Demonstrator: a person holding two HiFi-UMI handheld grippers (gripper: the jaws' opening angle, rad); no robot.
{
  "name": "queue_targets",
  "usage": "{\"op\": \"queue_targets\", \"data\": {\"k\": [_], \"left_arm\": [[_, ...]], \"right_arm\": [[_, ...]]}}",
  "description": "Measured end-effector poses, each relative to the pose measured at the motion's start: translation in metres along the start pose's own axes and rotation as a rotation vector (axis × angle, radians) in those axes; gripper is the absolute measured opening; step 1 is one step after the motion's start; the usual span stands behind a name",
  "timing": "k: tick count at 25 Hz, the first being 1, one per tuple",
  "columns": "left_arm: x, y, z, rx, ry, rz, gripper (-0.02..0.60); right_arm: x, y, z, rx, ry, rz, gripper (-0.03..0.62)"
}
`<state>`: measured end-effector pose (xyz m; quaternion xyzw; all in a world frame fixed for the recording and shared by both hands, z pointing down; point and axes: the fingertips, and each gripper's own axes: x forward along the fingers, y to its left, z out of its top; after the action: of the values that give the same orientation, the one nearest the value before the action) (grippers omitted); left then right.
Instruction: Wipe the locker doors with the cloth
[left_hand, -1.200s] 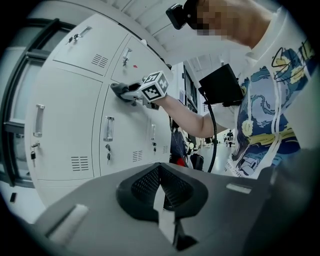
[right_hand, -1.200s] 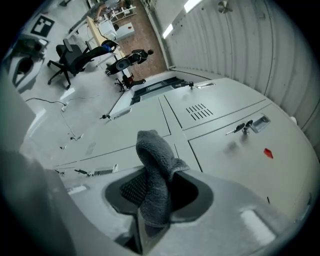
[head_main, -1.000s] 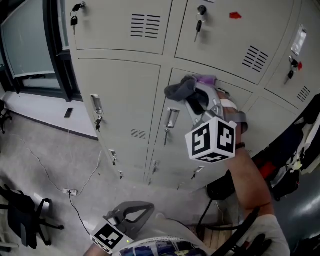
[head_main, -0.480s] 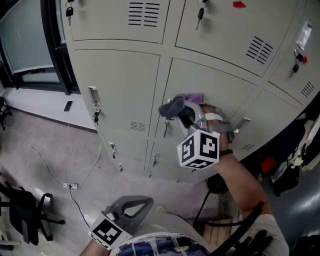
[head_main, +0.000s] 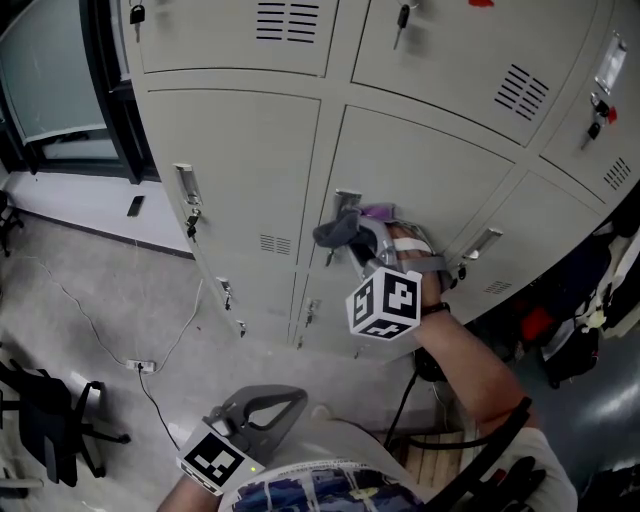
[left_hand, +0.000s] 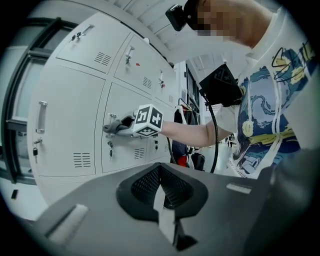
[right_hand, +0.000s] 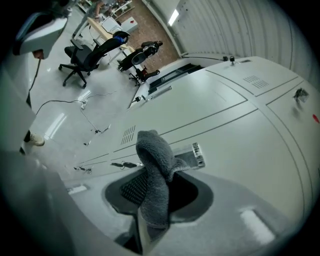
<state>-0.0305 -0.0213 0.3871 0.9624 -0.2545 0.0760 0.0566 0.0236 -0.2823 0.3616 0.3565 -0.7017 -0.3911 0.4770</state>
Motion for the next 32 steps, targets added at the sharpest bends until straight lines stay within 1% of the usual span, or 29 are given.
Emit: {"op": "queue_targets", "data": {"k": [4, 8, 12, 15, 18, 21, 24, 29, 32], "left_arm": [[-0.002, 0.001, -0.002, -0.007, 0.006, 0.001, 0.003], [-0.003, 0.001, -0.003, -0.006, 0.008, 0.002, 0.003], [-0.005, 0.0, -0.002, -0.003, 0.005, 0.003, 0.003], [-0.007, 0.0, -0.002, 0.001, 0.005, 0.003, 0.003], [-0.008, -0.001, -0.001, 0.008, 0.002, -0.002, 0.003], [-0.008, -0.004, -0.001, 0.016, 0.0, -0.011, 0.003], [-0.008, -0.005, 0.001, 0.02, -0.002, -0.017, 0.003], [-0.009, -0.006, 0.002, 0.025, -0.005, -0.022, 0.003], [-0.01, -0.006, 0.002, 0.026, -0.001, -0.023, 0.003]], "right_arm": [[0.011, 0.025, -0.006, 0.0, 0.012, 0.055, 0.112], [0.018, 0.04, -0.009, 0.017, 0.015, 0.092, 0.112], [0.019, 0.044, -0.009, 0.045, 0.013, 0.13, 0.112], [0.007, 0.035, -0.004, 0.046, 0.006, 0.143, 0.112], [-0.014, 0.012, 0.009, 0.031, -0.017, 0.101, 0.112], [-0.035, -0.019, 0.026, 0.045, -0.056, 0.042, 0.114], [-0.053, -0.059, 0.044, 0.049, -0.096, -0.046, 0.114], [-0.073, -0.129, 0.07, 0.013, -0.131, -0.21, 0.114], [-0.071, -0.155, 0.077, 0.003, -0.126, -0.264, 0.114]]}}
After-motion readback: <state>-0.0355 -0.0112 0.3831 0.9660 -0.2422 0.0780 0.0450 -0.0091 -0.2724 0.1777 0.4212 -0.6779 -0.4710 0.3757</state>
